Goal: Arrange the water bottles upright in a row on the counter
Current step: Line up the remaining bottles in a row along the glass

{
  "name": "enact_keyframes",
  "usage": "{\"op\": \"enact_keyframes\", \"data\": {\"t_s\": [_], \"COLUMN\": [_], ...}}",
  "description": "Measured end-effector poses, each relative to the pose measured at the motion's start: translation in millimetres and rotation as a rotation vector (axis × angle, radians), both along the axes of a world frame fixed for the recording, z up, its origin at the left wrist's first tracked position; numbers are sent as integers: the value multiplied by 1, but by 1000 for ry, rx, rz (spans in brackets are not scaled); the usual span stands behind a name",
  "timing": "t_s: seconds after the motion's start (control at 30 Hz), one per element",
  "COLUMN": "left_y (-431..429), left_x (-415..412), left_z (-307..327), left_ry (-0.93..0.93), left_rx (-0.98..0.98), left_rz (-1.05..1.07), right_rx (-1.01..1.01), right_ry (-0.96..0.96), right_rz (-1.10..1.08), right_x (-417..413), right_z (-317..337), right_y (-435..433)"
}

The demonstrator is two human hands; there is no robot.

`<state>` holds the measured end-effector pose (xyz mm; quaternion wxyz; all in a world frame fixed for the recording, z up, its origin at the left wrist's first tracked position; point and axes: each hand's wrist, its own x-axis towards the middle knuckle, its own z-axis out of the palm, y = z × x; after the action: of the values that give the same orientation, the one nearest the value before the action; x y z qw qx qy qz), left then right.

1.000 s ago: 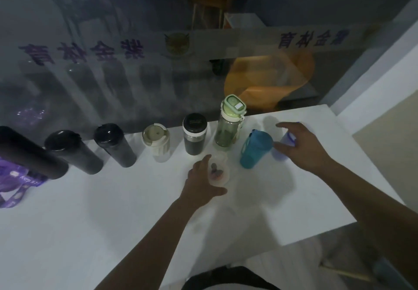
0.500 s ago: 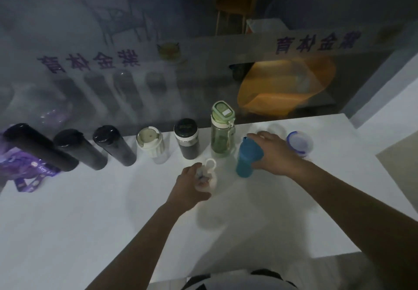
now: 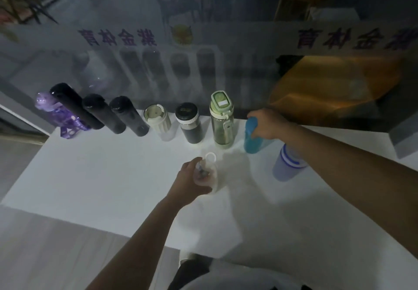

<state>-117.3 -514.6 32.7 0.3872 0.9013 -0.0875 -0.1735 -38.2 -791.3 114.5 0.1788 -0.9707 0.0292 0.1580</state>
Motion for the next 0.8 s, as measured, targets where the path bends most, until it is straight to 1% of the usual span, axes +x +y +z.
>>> {"op": "enact_keyframes", "data": {"t_s": [0.13,0.43,0.67,0.73,0.8], "left_y": [-8,-21,-27,-27,-25], "left_x": [-11,-23,-25,-24,-26], "left_z": [5,4,13,15,16], "left_ry": [-4,-13,45,63,79], "left_rx": [-14,-30,-12,-22,-24], "left_rz": [15,9,-10,-1,6], "right_rx": [44,56,80,133,211], "right_ry": [-13,-24,-2,-60,-181], "right_rz": [2,19,13,-44,-104], "right_x": [7,5,2,-8,-26], "right_z": [-2,-9,-10,-4,0], "right_y": [-2,-14,-22,-27,-34]}}
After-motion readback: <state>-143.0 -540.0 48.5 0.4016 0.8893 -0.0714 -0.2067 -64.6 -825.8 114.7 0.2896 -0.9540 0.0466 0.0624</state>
